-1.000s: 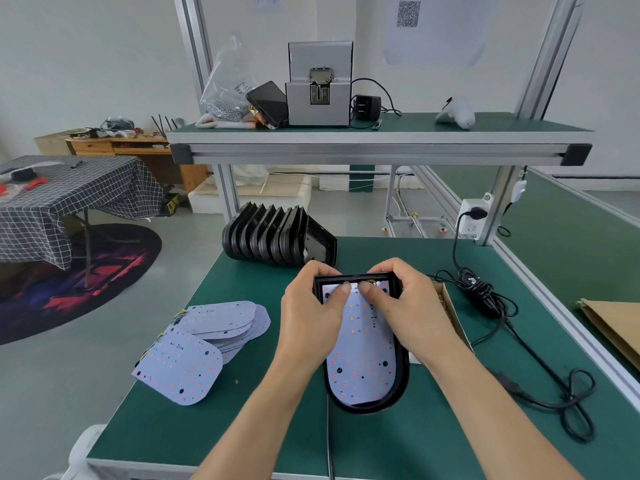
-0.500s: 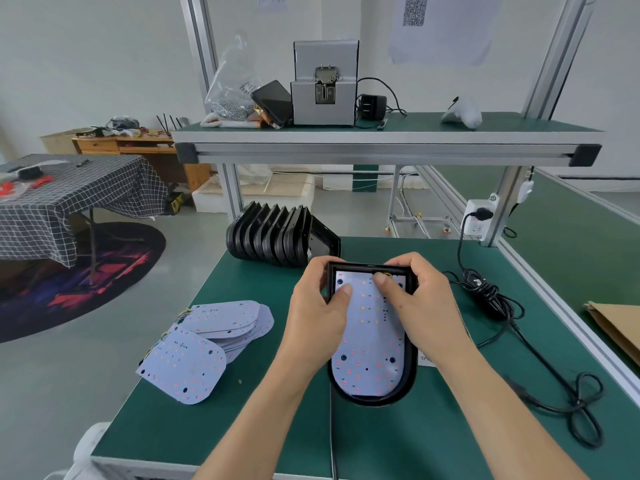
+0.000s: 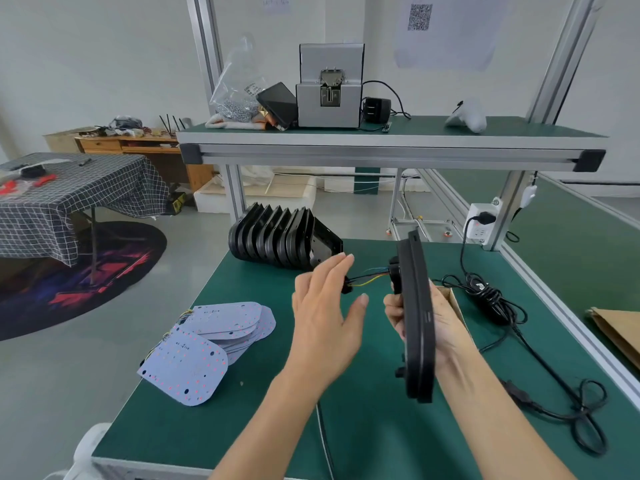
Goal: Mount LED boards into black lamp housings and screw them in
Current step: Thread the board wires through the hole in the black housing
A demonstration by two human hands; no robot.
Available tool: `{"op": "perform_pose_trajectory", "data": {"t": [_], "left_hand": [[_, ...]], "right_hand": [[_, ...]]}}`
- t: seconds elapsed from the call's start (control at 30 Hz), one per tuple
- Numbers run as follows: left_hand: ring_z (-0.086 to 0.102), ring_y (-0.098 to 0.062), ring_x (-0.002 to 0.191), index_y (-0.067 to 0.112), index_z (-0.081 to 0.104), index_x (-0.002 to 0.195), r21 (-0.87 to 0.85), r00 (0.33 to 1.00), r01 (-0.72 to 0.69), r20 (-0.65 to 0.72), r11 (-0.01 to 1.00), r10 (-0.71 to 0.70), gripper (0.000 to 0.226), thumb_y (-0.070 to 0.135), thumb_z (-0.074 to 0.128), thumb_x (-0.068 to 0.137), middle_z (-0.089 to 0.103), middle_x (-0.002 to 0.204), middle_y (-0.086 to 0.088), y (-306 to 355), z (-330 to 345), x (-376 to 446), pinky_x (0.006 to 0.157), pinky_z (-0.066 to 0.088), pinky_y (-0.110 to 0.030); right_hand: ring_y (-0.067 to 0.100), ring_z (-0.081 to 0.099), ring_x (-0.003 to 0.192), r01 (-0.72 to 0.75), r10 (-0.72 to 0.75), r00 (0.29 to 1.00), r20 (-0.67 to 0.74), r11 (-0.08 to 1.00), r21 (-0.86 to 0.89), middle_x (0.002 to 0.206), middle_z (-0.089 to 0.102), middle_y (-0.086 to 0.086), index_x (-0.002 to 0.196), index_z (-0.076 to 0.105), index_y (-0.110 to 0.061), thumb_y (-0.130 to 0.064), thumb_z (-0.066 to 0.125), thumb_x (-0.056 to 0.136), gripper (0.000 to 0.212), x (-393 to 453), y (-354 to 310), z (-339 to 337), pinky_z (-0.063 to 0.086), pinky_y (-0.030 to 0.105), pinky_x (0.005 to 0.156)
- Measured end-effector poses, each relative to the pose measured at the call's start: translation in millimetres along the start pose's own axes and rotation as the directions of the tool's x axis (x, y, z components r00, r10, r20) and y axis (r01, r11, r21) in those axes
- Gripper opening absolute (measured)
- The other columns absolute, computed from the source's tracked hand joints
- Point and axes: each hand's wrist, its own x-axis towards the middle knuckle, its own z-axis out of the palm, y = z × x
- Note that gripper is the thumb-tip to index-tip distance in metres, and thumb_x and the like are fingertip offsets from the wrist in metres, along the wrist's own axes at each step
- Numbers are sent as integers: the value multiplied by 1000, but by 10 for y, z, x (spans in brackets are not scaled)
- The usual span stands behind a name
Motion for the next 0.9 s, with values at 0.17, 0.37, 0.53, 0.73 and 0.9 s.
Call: {"op": "perform_pose_trajectory", "data": {"t": [0.17,0.37,0.53,0.73,0.9], "left_hand": [[59,-2,79,32,59,110,-160,953,282,165,946,-256,16,42,65,99,68,86,10,-14,-81,146,75,43,-15],[40,-10,56,29,68,108,-547,950,312,177,777,-257,23,38,71,88,52,57,2,-79,-416,211,54,36,-20],[25,-10,50,11,59,118,-733,916,401,315,550,-248,35,27,64,88,44,58,5,-116,-619,272,49,23,-18],[28,-10,51,14,49,103,-771,947,318,230,552,-224,14,13,56,91,49,60,1,38,-673,365,49,21,-18],[41,-5,51,12,49,103,-632,961,261,238,730,-138,15,-3,48,105,50,55,5,125,-633,507,51,33,-12]], "right_hand": [[17,64,57,-189,191,981,30,918,350,75,69,8,83,79,-4,-20,76,89,17,253,137,-74,53,27,47],[30,62,52,-305,203,949,241,780,547,76,68,22,87,70,13,6,79,75,16,156,231,95,54,35,41],[15,52,35,-190,60,971,230,778,599,62,64,8,68,68,1,20,95,17,61,3,209,510,36,13,32],[13,63,53,-144,107,983,150,954,263,74,69,7,75,80,-6,-20,110,14,69,-145,258,380,52,15,49],[41,71,108,-67,73,989,128,996,-55,130,67,22,135,66,-13,-30,76,89,50,-136,348,199,59,44,93]]}}
